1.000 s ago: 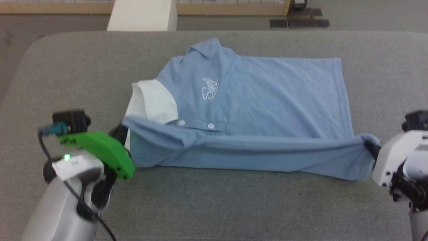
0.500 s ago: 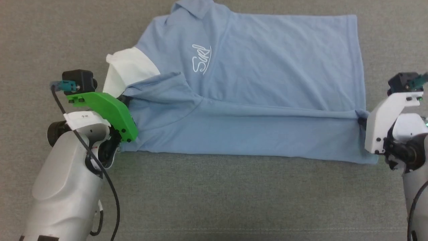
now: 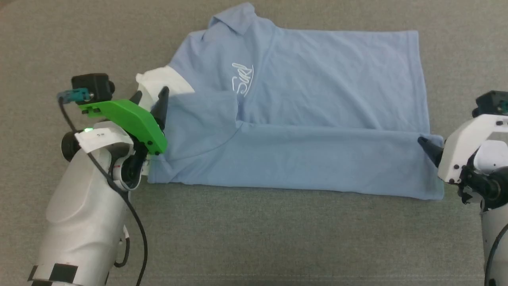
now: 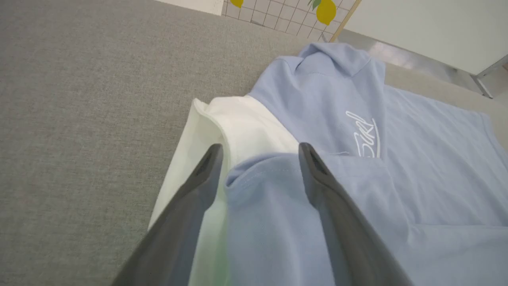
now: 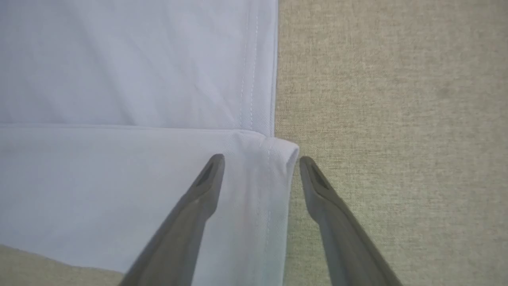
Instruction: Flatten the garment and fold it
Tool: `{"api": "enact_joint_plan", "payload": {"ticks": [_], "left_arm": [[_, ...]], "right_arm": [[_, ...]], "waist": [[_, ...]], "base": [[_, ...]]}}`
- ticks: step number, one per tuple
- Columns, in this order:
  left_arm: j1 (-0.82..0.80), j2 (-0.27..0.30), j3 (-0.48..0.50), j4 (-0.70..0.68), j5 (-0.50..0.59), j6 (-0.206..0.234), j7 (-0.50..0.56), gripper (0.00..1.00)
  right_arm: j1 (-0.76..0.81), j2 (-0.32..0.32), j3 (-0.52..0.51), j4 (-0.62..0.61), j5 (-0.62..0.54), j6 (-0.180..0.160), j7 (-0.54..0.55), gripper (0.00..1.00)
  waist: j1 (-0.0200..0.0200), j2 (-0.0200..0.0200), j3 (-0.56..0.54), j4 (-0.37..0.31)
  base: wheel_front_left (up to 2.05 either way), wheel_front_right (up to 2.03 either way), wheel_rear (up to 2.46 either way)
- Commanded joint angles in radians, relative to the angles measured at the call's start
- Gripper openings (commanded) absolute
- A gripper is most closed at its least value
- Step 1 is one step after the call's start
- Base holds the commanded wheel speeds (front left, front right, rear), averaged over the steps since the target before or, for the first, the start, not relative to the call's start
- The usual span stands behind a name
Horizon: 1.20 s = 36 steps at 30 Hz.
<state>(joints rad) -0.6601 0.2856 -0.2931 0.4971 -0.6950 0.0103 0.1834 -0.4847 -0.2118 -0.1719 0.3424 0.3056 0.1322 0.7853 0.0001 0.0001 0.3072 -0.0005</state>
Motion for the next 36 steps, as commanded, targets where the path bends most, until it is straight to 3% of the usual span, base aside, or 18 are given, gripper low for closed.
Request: {"api": "enact_joint_plan", "payload": {"ticks": [1,6,12,18,25,29,36], "left_arm": [[-0.010,0.000,0.012,-0.010,0.002,-0.004,-0.036,1.00],[0.089,0.018,0.043,-0.060,0.023,-0.013,-0.210,1.00],[0.289,0.039,0.042,-0.126,0.090,-0.006,-0.400,1.00],[0.468,0.014,0.059,-0.176,0.116,0.024,-0.439,1.00],[0.556,-0.022,0.079,-0.183,0.108,0.024,-0.443,1.00],[0.517,-0.030,0.055,-0.154,0.088,0.051,-0.304,1.00],[0.361,-0.022,-0.035,-0.121,0.064,0.132,0.150,1.00]], "right_arm": [[0.018,0.007,-0.010,-0.015,0.017,-0.002,-0.047,1.00],[0.102,0.030,-0.032,-0.087,0.075,-0.002,-0.289,1.00],[0.281,0.015,-0.005,-0.139,0.092,-0.002,-0.472,1.00],[0.412,0.018,0.005,-0.148,0.101,-0.002,-0.522,1.00],[0.463,0.031,-0.002,-0.156,0.106,-0.002,-0.518,1.00],[0.468,0.042,-0.007,-0.163,0.105,-0.002,-0.513,1.00],[0.439,0.050,-0.010,-0.175,0.101,-0.002,-0.504,1.00]], "waist": [[-0.0001,-0.0001,-0.070,0.008],[-0.0001,-0.0001,-0.172,0.007],[-0.0001,-0.0001,-0.245,0.011],[-0.0001,-0.0001,-0.290,0.011],[-0.0001,-0.0001,-0.309,0.017],[-0.0001,-0.0001,-0.300,0.021],[-0.0001,-0.0001,-0.250,0.007]], "base": [[0.00,0.00,0.00],[0.00,0.00,0.00],[0.00,0.00,0.00],[0.00,0.00,0.00],[0.00,0.00,0.00],[0.00,0.00,0.00],[0.00,0.00,0.00]]}}
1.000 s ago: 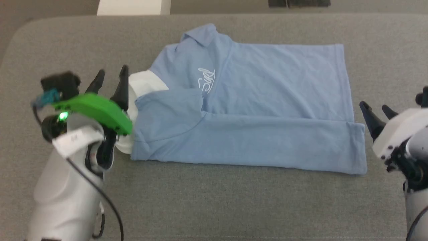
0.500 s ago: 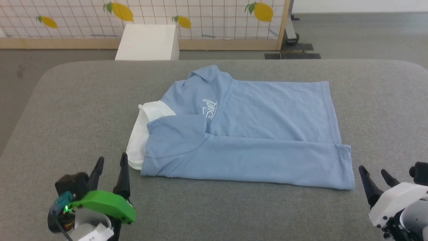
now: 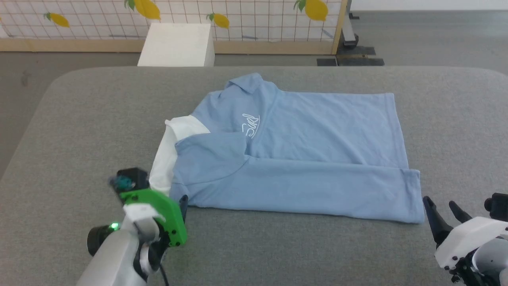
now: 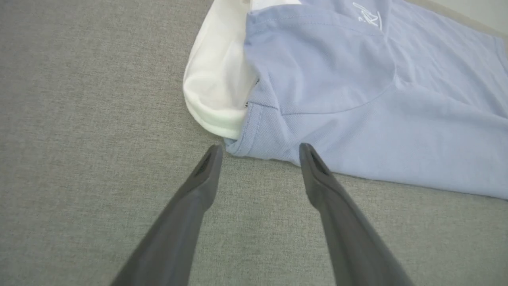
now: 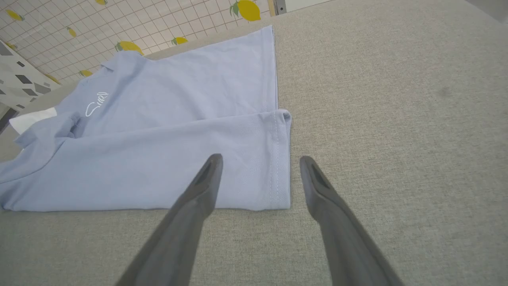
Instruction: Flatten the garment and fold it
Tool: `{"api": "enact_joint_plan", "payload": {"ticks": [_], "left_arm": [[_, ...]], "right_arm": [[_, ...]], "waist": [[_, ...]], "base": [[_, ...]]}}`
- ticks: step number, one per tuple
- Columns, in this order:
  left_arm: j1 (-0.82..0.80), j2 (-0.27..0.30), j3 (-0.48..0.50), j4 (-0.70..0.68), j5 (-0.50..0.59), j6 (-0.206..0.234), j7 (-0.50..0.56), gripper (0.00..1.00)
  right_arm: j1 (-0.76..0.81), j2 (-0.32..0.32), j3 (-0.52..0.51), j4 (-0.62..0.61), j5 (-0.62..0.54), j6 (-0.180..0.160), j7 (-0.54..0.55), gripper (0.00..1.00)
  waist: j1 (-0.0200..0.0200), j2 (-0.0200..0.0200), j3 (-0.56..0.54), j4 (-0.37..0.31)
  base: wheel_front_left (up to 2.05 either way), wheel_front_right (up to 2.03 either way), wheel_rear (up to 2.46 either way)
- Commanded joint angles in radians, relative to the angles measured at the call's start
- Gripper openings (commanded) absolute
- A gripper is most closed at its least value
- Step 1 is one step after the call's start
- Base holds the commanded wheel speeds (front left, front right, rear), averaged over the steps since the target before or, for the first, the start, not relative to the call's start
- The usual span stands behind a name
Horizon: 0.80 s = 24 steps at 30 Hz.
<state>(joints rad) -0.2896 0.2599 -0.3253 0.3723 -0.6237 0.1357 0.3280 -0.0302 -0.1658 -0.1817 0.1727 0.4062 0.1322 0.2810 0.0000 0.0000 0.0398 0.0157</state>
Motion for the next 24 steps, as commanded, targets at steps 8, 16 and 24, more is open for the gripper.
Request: {"api": "enact_joint_plan", "payload": {"ticks": [8,16,24], "left_arm": [[-0.149,0.033,-0.063,0.065,0.030,0.073,0.255,1.00],[-0.166,0.051,-0.077,0.153,0.042,0.102,0.309,1.00],[-0.133,0.031,-0.050,0.155,-0.025,0.069,0.311,0.00]], "right_arm": [[-0.049,0.019,0.001,-0.004,0.000,-0.002,-0.002,1.00],[-0.076,0.021,0.006,0.006,0.001,-0.002,-0.012,1.00],[-0.092,0.007,0.030,0.013,-0.011,-0.002,0.006,1.00]], "waist": [[0.0000,0.0000,0.102,-0.049],[0.0000,0.0000,0.157,-0.070],[0.0000,0.0000,0.161,-0.062]], "base": [[0.00,0.00,0.00],[0.00,0.00,0.00],[0.00,0.00,0.00]]}}
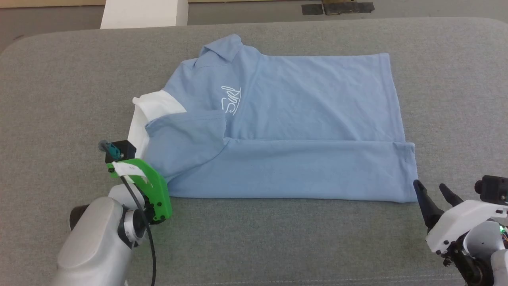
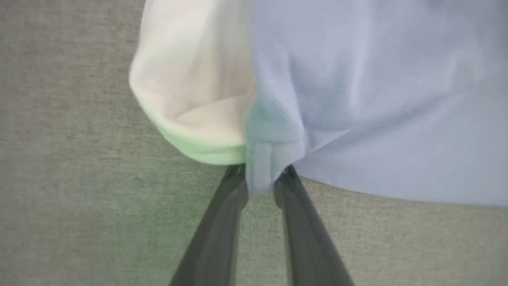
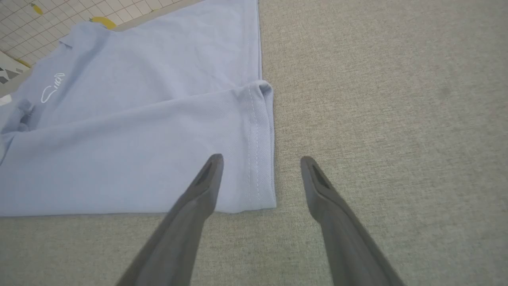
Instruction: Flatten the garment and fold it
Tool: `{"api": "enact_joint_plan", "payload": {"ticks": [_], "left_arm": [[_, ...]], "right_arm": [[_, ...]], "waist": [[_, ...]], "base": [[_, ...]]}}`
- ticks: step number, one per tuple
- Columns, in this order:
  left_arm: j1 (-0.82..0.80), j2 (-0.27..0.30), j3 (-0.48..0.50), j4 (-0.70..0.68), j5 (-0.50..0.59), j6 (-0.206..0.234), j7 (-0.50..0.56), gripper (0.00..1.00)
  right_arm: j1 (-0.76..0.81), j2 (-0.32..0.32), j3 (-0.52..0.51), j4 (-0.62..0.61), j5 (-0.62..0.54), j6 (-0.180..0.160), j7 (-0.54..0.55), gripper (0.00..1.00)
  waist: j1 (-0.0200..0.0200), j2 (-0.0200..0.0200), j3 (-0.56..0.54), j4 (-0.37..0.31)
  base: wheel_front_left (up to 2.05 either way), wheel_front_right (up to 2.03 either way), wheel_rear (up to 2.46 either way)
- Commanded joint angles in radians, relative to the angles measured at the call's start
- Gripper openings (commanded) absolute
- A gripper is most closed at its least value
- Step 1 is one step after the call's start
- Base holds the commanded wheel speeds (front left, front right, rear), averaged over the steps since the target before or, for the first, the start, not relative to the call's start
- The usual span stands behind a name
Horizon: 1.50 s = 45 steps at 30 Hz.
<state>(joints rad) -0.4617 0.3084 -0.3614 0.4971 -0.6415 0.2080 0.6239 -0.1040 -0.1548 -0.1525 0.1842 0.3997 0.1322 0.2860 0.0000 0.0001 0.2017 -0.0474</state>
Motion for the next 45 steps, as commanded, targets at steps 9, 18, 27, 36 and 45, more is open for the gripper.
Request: {"api": "enact_joint_plan", "payload": {"ticks": [9,18,27,36,45], "left_arm": [[0.120,-0.019,0.055,-0.112,-0.082,-0.019,-0.057,0.00],[0.140,-0.005,0.073,-0.233,-0.083,0.002,-0.078,0.00],[0.127,-0.006,0.070,-0.266,-0.083,0.006,-0.081,0.00],[0.143,-0.010,0.094,-0.270,-0.110,0.006,-0.103,0.00],[0.232,0.011,0.123,-0.370,-0.131,0.029,-0.109,0.00]], "right_arm": [[-0.067,-0.028,0.012,-0.001,-0.138,-0.002,0.260,1.00],[-0.214,-0.030,0.039,0.069,-0.281,-0.002,0.512,1.00],[-0.248,-0.059,0.127,0.167,-0.280,-0.002,0.658,1.00],[-0.270,-0.090,0.096,0.135,-0.204,-0.002,0.636,0.00],[-0.227,-0.161,0.086,0.055,-0.134,-0.002,0.645,0.00]], "waist": [[0.0000,-0.0001,-0.018,0.016],[0.0000,-0.0001,0.030,0.055],[0.0000,-0.0001,0.063,0.075],[0.0000,-0.0001,0.028,0.071],[0.0000,-0.0001,-0.044,0.067]], "base": [[0.00,0.00,0.00],[0.00,0.00,0.00],[0.00,0.00,0.00],[0.00,0.00,0.00],[0.00,0.00,0.00]]}}
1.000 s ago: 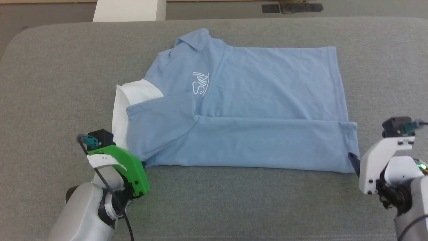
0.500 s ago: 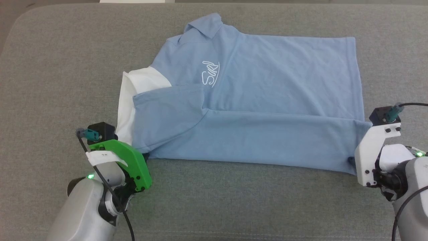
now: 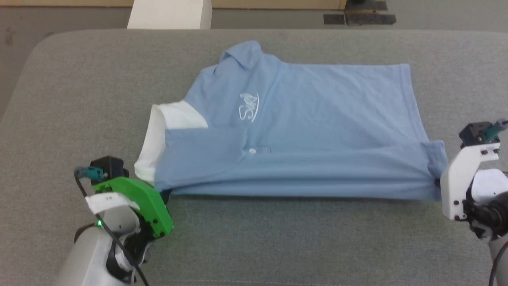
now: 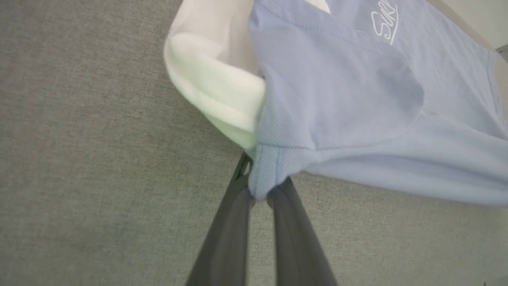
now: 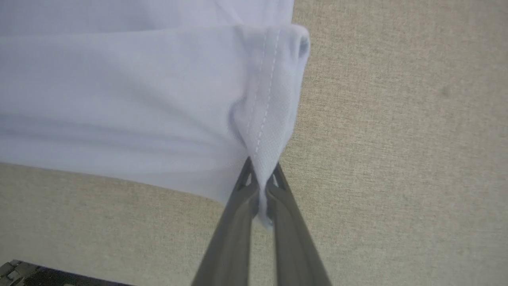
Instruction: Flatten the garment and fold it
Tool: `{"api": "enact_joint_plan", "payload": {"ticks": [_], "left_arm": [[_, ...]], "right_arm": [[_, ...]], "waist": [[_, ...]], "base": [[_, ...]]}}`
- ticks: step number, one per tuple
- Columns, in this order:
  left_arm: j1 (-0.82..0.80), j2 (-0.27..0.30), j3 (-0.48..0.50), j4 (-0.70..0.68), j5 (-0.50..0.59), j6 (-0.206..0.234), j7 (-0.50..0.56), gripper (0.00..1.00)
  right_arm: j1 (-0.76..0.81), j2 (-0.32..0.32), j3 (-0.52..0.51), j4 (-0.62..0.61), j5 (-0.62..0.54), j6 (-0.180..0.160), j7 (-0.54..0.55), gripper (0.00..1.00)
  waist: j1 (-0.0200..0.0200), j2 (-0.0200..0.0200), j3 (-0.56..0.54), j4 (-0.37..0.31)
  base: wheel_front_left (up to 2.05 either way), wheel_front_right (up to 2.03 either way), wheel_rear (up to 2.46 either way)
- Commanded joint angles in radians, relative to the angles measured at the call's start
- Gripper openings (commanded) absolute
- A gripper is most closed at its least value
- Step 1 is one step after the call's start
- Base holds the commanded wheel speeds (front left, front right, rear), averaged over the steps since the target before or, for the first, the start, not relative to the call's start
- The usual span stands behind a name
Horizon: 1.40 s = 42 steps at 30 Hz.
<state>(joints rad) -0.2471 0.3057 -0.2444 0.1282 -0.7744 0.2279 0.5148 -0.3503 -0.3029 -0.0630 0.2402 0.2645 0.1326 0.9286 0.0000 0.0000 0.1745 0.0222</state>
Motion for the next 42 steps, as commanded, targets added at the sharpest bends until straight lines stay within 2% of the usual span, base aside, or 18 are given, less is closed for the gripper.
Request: {"api": "enact_joint_plan", "payload": {"ticks": [1,7,13,14,15,16,17,24,30,33,35,37,42], "left_arm": [[0.039,0.011,0.008,-0.020,-0.006,0.014,0.004,0.00],[0.151,0.002,-0.005,-0.070,-0.018,0.050,0.023,0.00],[0.162,-0.016,-0.018,-0.013,-0.025,0.053,0.023,0.00],[0.157,-0.019,-0.019,-0.002,-0.026,0.051,0.022,0.40],[0.152,-0.018,-0.021,0.007,-0.024,0.050,0.023,0.85],[0.144,-0.017,-0.023,0.015,-0.022,0.048,0.024,1.00],[0.138,-0.016,-0.022,0.019,-0.023,0.047,0.025,1.00],[0.117,0.045,-0.013,-0.013,-0.022,0.042,0.077,1.00],[0.112,0.119,0.021,-0.134,-0.030,0.070,0.147,1.00],[0.095,0.137,0.051,-0.191,-0.024,0.090,0.140,1.00],[0.072,0.139,0.073,-0.221,-0.009,0.095,0.099,1.00],[0.039,0.131,0.091,-0.249,0.018,0.071,0.009,1.00],[-0.009,0.080,0.085,-0.227,0.046,-0.057,-0.219,1.00]], "right_arm": [[0.033,-0.023,-0.006,-0.007,0.008,-0.002,0.006,0.00],[0.109,-0.029,-0.027,-0.012,0.010,-0.002,0.017,0.00],[0.155,0.010,-0.046,0.027,-0.012,-0.002,0.002,0.00],[0.157,0.017,-0.047,0.035,-0.017,-0.002,-0.009,0.00],[0.158,0.024,-0.048,0.043,-0.018,-0.002,-0.015,0.05],[0.157,0.030,-0.048,0.050,-0.019,-0.002,-0.025,0.85],[0.156,0.033,-0.047,0.054,-0.020,-0.002,-0.036,1.00],[0.134,0.028,-0.064,0.054,0.012,-0.002,-0.059,1.00],[0.110,-0.002,-0.093,-0.023,0.058,-0.002,-0.062,1.00],[0.091,-0.003,-0.124,-0.071,0.072,-0.002,-0.087,1.00],[0.074,0.001,-0.149,-0.099,0.081,-0.002,-0.127,1.00],[0.056,0.011,-0.172,-0.123,0.078,-0.002,-0.185,1.00],[0.028,0.053,-0.214,-0.155,0.050,-0.002,-0.369,1.00]], "waist": [[0.0000,0.0000,-0.020,-0.004],[0.0000,0.0000,-0.022,-0.008],[0.0000,0.0000,-0.014,-0.001],[0.0000,0.0000,-0.014,-0.002],[0.0000,0.0000,-0.014,-0.003],[0.0000,0.0000,-0.014,-0.004],[0.0000,0.0000,-0.016,-0.006],[0.0000,0.0000,-0.066,-0.021],[0.0000,0.0000,-0.115,-0.029],[0.0000,0.0000,-0.129,-0.030],[0.0000,0.0000,-0.133,-0.030],[0.0000,0.0000,-0.134,-0.030],[0.0000,0.0000,-0.121,-0.029]], "base": [[0.00,0.00,0.00],[0.00,0.00,0.00],[0.00,0.00,0.00],[0.00,0.00,0.00],[0.00,0.00,0.00],[0.00,0.00,0.00],[0.00,0.00,0.00],[0.00,0.00,0.00],[0.00,0.00,0.00],[0.00,0.00,0.00],[0.00,0.00,0.00],[0.00,0.00,0.00],[0.00,0.00,0.00]]}}
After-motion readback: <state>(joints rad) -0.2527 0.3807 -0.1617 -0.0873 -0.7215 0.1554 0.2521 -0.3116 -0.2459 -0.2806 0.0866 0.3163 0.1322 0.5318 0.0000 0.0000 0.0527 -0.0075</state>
